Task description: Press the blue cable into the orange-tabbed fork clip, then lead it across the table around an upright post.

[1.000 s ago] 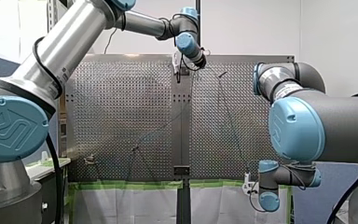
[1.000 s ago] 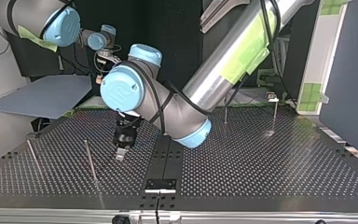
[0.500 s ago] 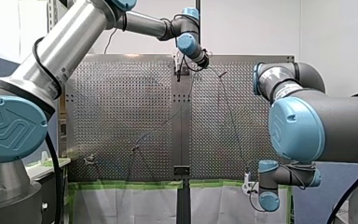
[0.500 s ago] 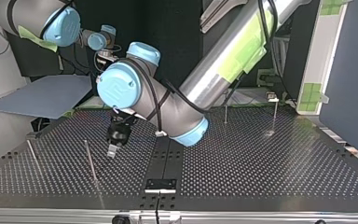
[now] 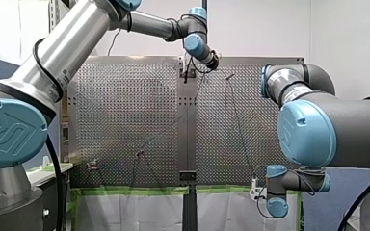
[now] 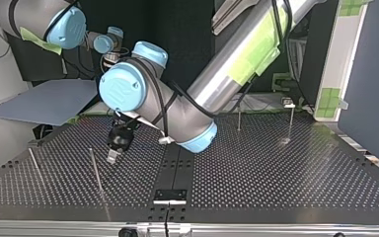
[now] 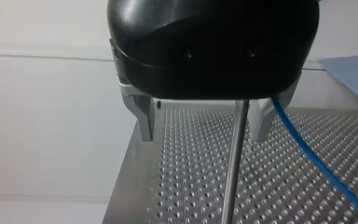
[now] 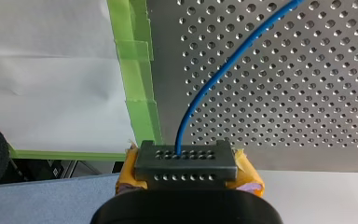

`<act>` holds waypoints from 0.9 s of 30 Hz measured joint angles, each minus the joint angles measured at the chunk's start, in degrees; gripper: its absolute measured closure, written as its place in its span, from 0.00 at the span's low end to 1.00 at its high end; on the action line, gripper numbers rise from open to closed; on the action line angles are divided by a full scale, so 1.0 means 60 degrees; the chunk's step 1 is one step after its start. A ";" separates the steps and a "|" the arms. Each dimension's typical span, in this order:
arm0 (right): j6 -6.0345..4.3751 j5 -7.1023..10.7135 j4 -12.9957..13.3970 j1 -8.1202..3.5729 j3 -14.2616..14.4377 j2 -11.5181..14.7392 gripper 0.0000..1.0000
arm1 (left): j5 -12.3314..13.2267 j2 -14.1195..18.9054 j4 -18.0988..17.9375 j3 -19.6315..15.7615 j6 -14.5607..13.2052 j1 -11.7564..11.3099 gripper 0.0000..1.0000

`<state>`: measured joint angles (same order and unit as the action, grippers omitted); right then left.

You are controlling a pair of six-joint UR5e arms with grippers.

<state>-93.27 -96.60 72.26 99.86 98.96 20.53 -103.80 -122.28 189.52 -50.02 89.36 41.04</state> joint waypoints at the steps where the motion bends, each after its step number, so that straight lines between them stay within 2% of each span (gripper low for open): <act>1: 0.0000 0.0000 0.0000 0.0007 -0.0001 0.0000 1.00 | 0.0036 0.0000 -0.0005 0.0002 -0.0027 0.0013 0.00; 10: 0.0000 0.0000 -0.0001 0.0025 -0.0017 0.0000 1.00 | 0.0358 0.0000 -0.0016 0.0010 0.0015 0.0094 0.00; 19: 0.0000 0.0000 -0.0015 0.0034 -0.0021 0.0001 1.00 | 0.0469 0.0000 -0.0011 0.0019 0.0117 0.0119 0.00; 27: 0.0000 0.0000 -0.0031 0.0046 -0.0020 0.0000 1.00 | 0.0268 0.0000 0.0083 0.0020 0.0646 0.0121 0.00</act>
<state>-93.27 -96.60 72.08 100.13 98.84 20.53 -102.20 -122.28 190.01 -49.91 93.24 41.77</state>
